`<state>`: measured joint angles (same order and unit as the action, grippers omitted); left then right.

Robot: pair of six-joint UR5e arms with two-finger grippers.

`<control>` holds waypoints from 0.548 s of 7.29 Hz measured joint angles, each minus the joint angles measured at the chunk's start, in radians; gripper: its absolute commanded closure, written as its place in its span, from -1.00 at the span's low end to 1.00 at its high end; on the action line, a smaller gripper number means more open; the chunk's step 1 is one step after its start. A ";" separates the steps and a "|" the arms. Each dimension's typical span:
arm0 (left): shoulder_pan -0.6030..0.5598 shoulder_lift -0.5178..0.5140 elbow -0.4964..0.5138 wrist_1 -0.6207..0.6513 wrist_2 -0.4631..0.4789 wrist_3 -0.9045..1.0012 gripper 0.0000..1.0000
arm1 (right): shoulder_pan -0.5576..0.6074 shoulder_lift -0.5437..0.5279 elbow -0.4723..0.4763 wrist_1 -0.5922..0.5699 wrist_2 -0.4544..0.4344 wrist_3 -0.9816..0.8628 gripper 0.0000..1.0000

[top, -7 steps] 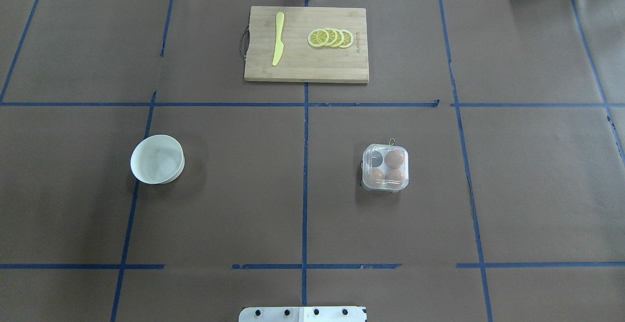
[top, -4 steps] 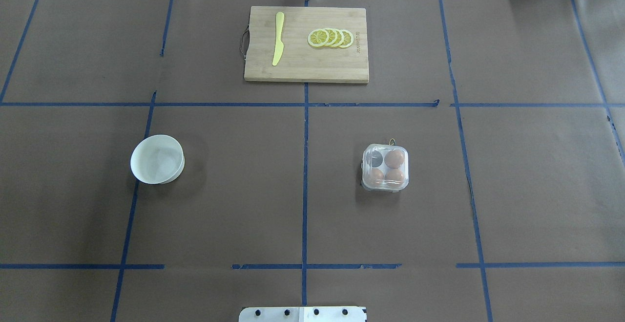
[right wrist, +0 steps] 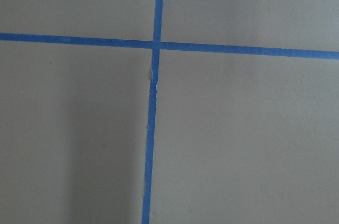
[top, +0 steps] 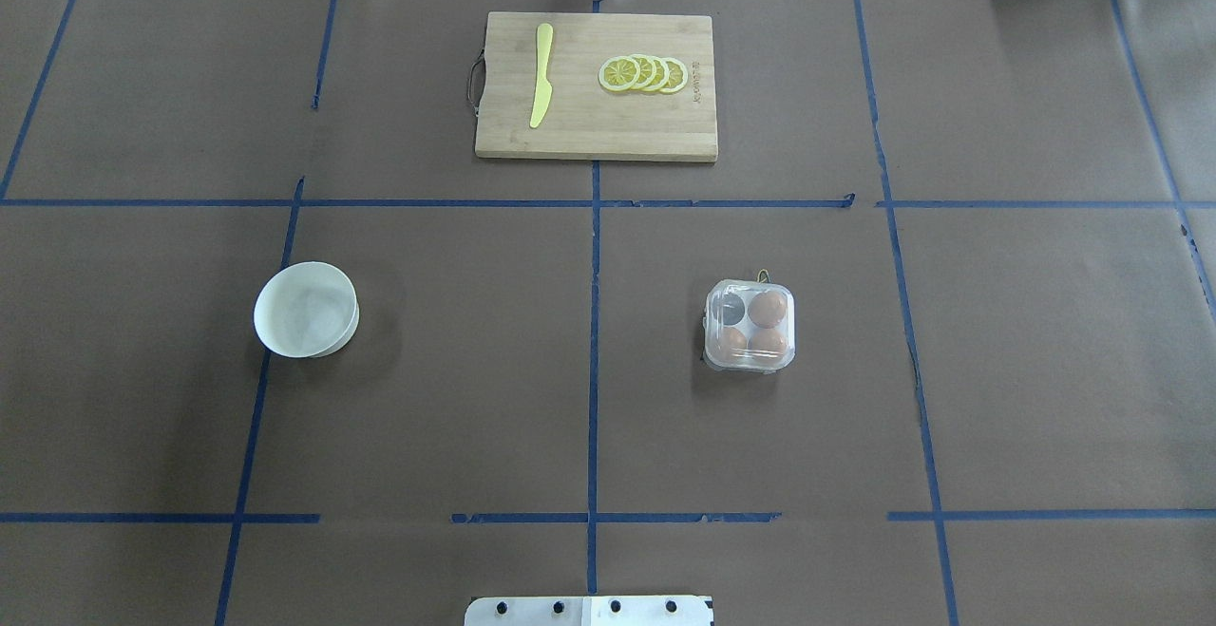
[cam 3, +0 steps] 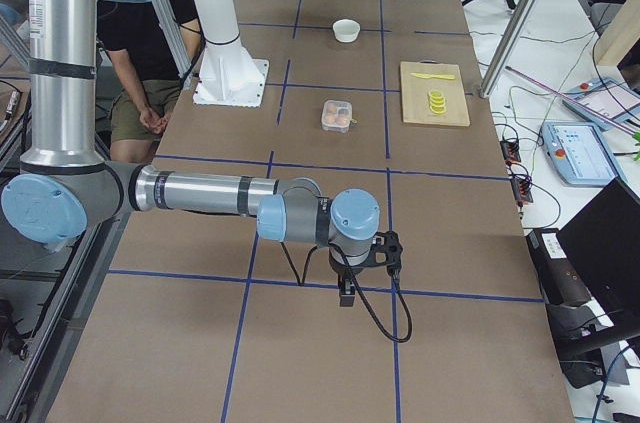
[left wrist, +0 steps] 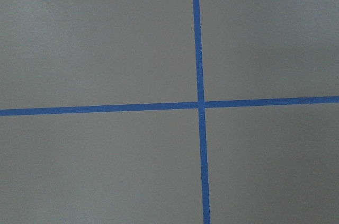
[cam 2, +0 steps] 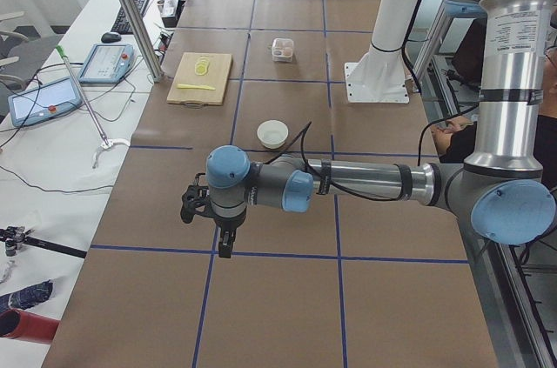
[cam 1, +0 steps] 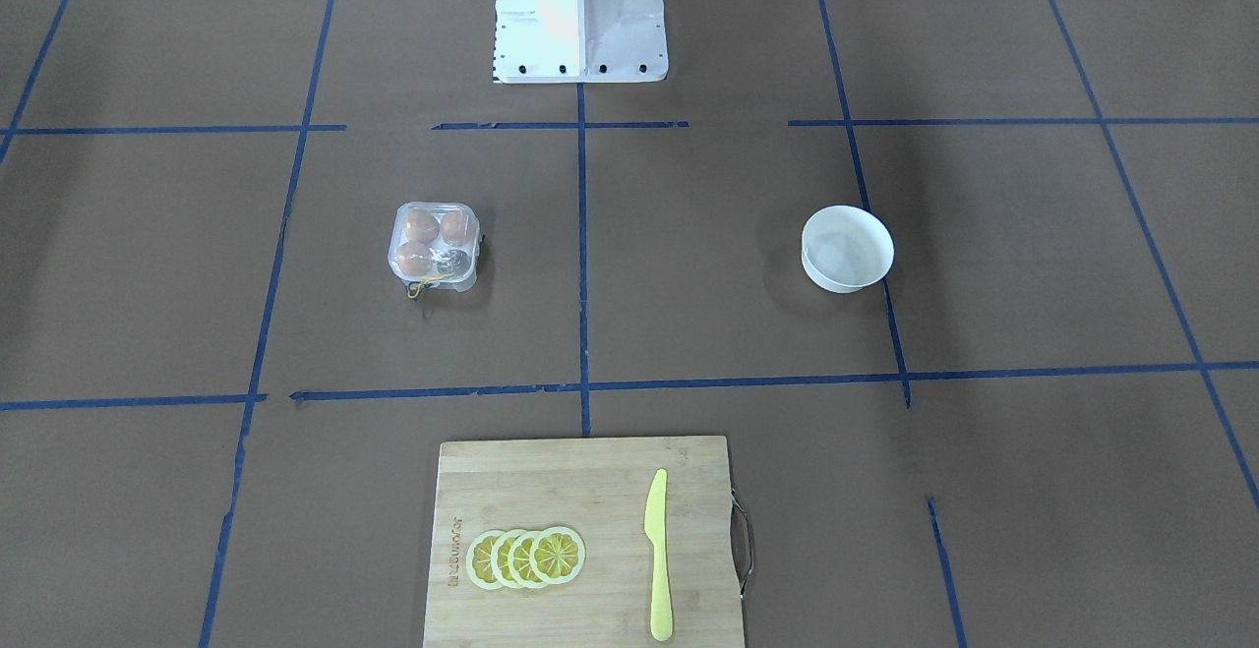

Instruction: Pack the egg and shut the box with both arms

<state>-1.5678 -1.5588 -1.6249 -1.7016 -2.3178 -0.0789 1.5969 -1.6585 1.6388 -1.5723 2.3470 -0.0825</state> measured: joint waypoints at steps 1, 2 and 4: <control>0.000 -0.001 -0.001 0.000 0.000 -0.001 -1.00 | 0.000 0.001 0.001 0.000 0.000 0.018 -1.00; 0.000 -0.001 -0.001 0.000 0.000 -0.001 -1.00 | 0.000 0.004 0.004 0.000 -0.001 0.077 -1.00; 0.000 -0.001 -0.001 -0.001 0.000 -0.001 -1.00 | 0.000 0.010 0.011 0.001 0.000 0.182 -1.00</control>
<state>-1.5677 -1.5600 -1.6260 -1.7026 -2.3179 -0.0798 1.5969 -1.6480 1.6496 -1.5710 2.3469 0.0992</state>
